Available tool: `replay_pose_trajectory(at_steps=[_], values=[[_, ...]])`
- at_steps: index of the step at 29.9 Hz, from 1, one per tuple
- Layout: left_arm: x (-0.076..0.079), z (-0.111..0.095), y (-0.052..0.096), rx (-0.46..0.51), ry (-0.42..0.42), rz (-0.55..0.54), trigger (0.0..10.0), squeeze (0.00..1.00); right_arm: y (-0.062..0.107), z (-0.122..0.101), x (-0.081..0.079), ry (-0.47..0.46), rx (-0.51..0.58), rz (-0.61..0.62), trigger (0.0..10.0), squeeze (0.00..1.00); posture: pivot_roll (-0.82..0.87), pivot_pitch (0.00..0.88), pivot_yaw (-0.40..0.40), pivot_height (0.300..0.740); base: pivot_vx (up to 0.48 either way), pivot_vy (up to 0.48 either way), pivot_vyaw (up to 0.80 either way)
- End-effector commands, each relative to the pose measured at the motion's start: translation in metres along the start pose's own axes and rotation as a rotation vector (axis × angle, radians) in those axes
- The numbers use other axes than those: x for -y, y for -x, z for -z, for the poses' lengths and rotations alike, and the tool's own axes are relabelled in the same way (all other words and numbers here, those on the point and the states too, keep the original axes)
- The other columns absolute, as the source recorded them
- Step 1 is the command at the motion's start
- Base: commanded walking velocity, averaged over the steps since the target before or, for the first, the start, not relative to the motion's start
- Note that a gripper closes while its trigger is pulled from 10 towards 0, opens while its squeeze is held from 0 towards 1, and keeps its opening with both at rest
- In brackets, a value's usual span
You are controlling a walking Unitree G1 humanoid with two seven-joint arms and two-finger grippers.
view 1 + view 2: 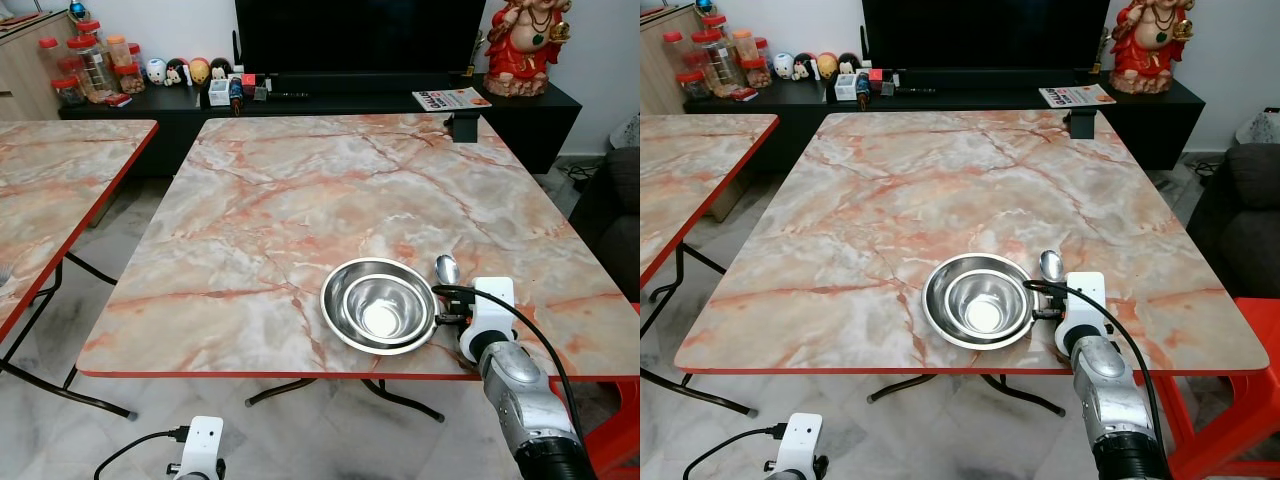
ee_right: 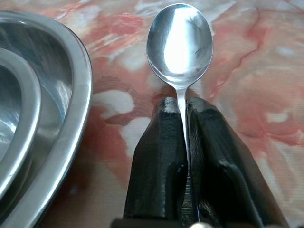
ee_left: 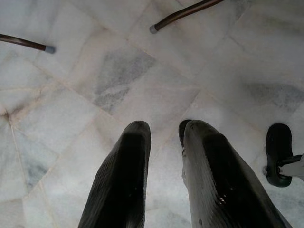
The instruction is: Setting the table
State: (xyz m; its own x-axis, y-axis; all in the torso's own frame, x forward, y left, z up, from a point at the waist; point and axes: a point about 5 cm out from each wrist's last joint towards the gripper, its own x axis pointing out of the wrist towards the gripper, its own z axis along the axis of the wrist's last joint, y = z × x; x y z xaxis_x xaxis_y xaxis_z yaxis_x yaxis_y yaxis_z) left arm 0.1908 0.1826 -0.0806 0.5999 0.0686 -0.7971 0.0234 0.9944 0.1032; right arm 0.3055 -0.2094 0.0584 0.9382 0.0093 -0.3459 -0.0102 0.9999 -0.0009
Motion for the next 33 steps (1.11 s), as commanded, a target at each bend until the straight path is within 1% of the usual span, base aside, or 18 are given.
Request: replay_pose_trajectory(at_steps=[1, 9, 10, 11, 12, 13, 16, 17, 18, 19, 30, 31, 33], values=[[-0.0025, 0.0039, 0.0005, -0.022, 0.002, -0.002, 10.0, 0.0, -0.0001, 0.0093, -0.0006, -0.011, -0.043, 0.011, 10.0, 0.0, -0.1, 0.0, 0.014, 0.725, 0.0, 0.0, 0.0], [-0.0026, 0.0047, 0.0006, -0.026, -0.002, 0.0, 10.0, 0.0, -0.0015, 0.0089, 0.0009, -0.023, -0.041, 0.033, 10.0, 0.0, -0.1, 0.0, 0.015, 0.725, 0.0, 0.0, 0.0], [-0.0028, 0.0048, 0.0006, -0.027, -0.003, -0.001, 10.0, 0.0, -0.0017, 0.009, 0.0011, -0.024, -0.041, 0.034, 10.0, 0.16, -0.1, 0.0, 0.015, 0.725, 0.0, 0.0, 0.0], [-0.0029, 0.0049, 0.0006, -0.027, -0.003, -0.001, 10.0, 0.0, -0.0018, 0.0091, 0.0012, -0.026, -0.041, 0.034, 10.0, 0.77, -0.1, 0.0, 0.014, 0.725, 0.0, 0.0, 0.0], [-0.0031, 0.0049, 0.0006, -0.027, -0.003, -0.002, 10.0, 0.0, -0.0019, 0.0091, 0.0012, -0.027, -0.041, 0.035, 10.0, 0.94, -0.1, 0.0, 0.014, 0.725, 0.0, 0.0, 0.0], [-0.0032, 0.005, 0.0007, -0.027, -0.003, -0.003, 10.0, 0.0, -0.0021, 0.0091, 0.0012, -0.029, -0.041, 0.036, 10.0, 1.0, -0.1, 0.0, 0.015, 0.725, 0.0, 0.0, 0.0], [-0.003, 0.0049, 0.0006, -0.026, -0.003, -0.002, 10.0, 0.0, -0.0022, 0.009, 0.0012, -0.028, -0.04, 0.037, 10.0, 1.0, -0.1, 0.0, 0.015, 0.725, 0.0, 0.0, 0.0], [-0.0027, 0.0044, 0.0005, -0.025, -0.003, -0.002, 10.0, 0.0, -0.0024, 0.0089, 0.0016, -0.026, -0.04, 0.038, 10.0, 0.43, -0.1, 0.0, 0.013, 0.725, 0.0, 0.0, 0.0], [-0.0026, 0.0042, 0.0005, -0.025, -0.002, -0.002, 10.0, 0.0, -0.0024, 0.0088, 0.0017, -0.026, -0.04, 0.039, 10.0, 0.43, -0.1, 0.0, 0.013, 0.725, 0.0, 0.0, 0.0], [-0.0025, 0.0039, 0.0004, -0.024, -0.002, -0.002, 10.0, 0.0, -0.0025, 0.0087, 0.0019, -0.025, -0.041, 0.041, 10.0, 0.0, -0.1, 0.0, 0.013, 0.725, 0.0, 0.0, 0.0], [-0.0019, 0.0022, 0.0001, -0.021, -0.006, 0.0, 10.0, 0.0, -0.0036, 0.0071, 0.001, -0.031, -0.032, 0.036, 10.0, 0.0, -0.1, 0.0, 0.016, 0.725, 0.0, 0.0, 0.0], [-0.0021, 0.0022, 0.0001, -0.021, -0.007, 0.0, 10.0, 0.0, -0.0036, 0.0065, 0.0003, -0.04, -0.024, 0.03, 10.0, 1.0, -0.1, 0.0, 0.017, 0.725, 0.0, 0.0, 0.0], [-0.0024, 0.002, 0.0, -0.02, -0.007, -0.001, 10.0, 0.0, -0.0037, 0.0053, -0.0004, -0.045, -0.015, 0.026, 10.0, 1.0, -0.1, 0.0, 0.017, 0.725, 0.0, 0.0, 0.0]])
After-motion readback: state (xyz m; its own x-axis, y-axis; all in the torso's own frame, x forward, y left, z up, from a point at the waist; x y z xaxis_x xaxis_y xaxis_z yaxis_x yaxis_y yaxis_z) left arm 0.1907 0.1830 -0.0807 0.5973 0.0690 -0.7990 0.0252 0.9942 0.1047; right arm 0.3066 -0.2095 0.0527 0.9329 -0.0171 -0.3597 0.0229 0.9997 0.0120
